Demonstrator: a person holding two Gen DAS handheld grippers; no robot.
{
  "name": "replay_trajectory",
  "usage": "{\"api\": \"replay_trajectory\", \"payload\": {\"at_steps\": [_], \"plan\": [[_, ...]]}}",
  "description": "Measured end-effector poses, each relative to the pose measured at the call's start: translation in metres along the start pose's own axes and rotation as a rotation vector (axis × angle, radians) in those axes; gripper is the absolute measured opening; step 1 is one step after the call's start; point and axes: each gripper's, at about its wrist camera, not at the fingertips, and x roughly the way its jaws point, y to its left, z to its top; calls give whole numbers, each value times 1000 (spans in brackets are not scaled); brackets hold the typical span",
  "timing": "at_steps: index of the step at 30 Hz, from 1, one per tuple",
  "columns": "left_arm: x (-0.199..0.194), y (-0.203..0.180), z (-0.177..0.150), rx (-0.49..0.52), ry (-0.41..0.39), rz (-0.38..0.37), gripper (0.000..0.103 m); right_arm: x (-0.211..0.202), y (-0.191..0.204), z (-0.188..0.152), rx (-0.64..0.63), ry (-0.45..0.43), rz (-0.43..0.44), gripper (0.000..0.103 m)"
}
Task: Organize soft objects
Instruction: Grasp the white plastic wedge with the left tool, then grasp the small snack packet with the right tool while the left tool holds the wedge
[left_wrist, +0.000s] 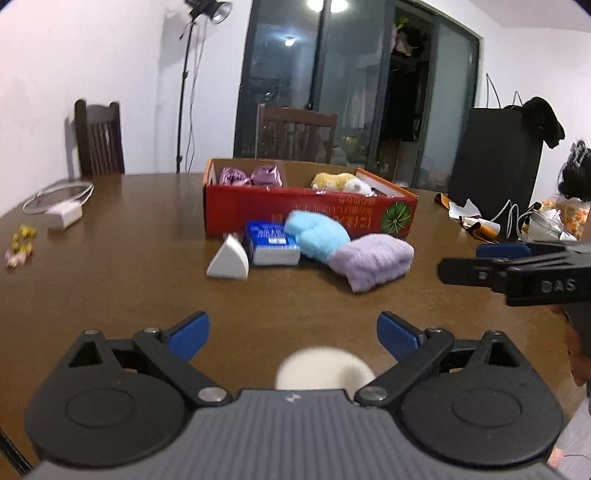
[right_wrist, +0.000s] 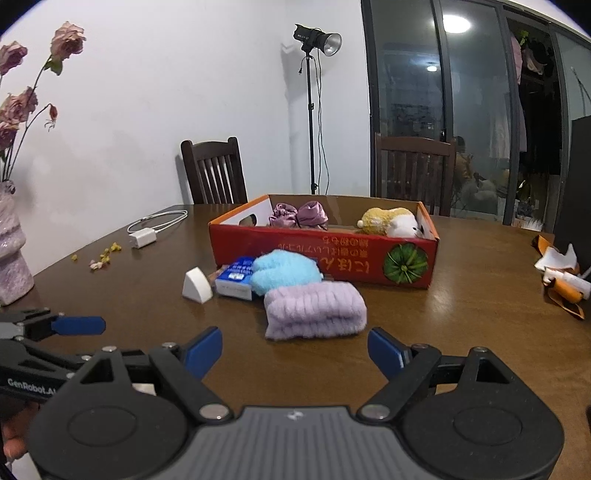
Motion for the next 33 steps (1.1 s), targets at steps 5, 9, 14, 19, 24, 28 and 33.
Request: {"api": "replay_trajectory", "payload": {"at_steps": [5, 9, 14, 19, 24, 28, 33], "plan": [[24, 26, 18, -25, -10, 32, 99, 34, 12, 19, -30, 1, 42, 83], [58, 52, 41, -41, 23, 64, 86, 65, 25, 37, -78, -6, 71, 77], [103, 68, 62, -10, 81, -16, 71, 92, 31, 58, -83, -21, 94, 73], [127, 73, 57, -6, 120, -60, 34, 114, 37, 64, -92, -12, 105, 68], [106, 91, 57, -60, 38, -7, 31, 138, 51, 65, -107, 36, 148, 55], [94, 117, 61, -141, -11, 151, 31, 164, 78, 74, -178, 62, 209, 49], [90, 135, 62, -188, -37, 287, 31, 222, 100, 78, -210, 197, 211, 38]]}}
